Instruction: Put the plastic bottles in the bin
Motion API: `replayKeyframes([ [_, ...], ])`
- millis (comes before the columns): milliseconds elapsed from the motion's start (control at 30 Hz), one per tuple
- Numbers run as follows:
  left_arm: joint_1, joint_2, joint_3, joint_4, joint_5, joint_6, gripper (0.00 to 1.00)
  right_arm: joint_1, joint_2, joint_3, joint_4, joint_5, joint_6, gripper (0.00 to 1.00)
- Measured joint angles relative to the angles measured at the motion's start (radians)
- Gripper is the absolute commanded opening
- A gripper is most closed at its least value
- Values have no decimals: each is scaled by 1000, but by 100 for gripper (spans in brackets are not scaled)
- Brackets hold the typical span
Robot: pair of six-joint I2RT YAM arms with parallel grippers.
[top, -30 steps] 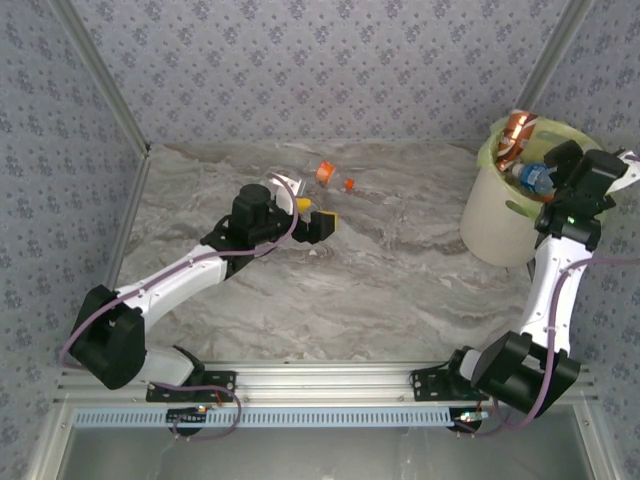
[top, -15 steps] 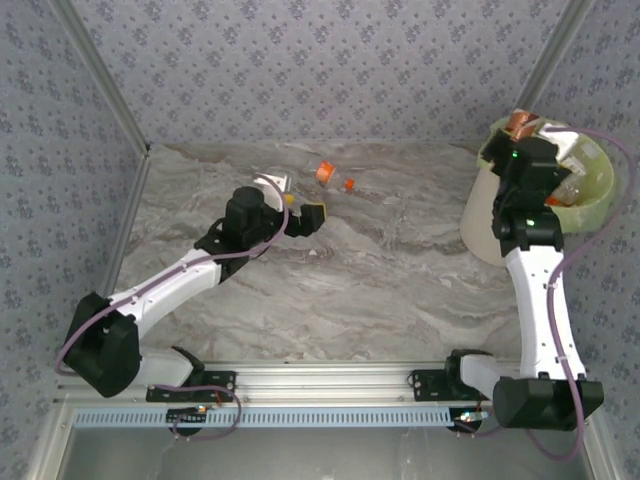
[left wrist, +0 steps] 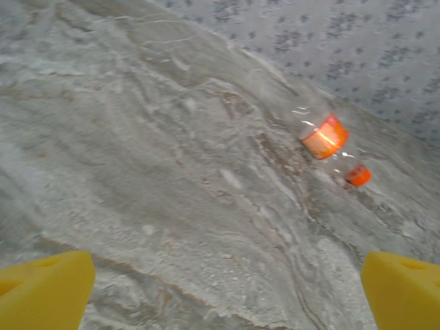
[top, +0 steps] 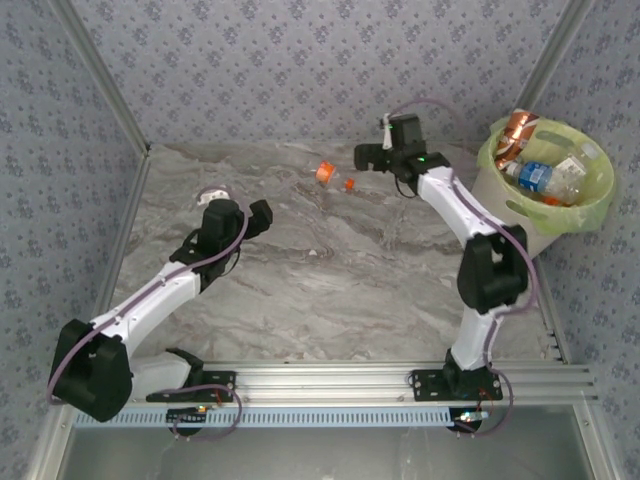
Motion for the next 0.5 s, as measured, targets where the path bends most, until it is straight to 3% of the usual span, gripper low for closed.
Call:
replayKeyframes([
  [267,23,-71,-35,-59,-62,-37,100,-10,436,465,-188,-232,-288,100],
  [500,42,-132,-104,-84,-100,-72,99,-24,646,712,-284,-362,-364,100],
])
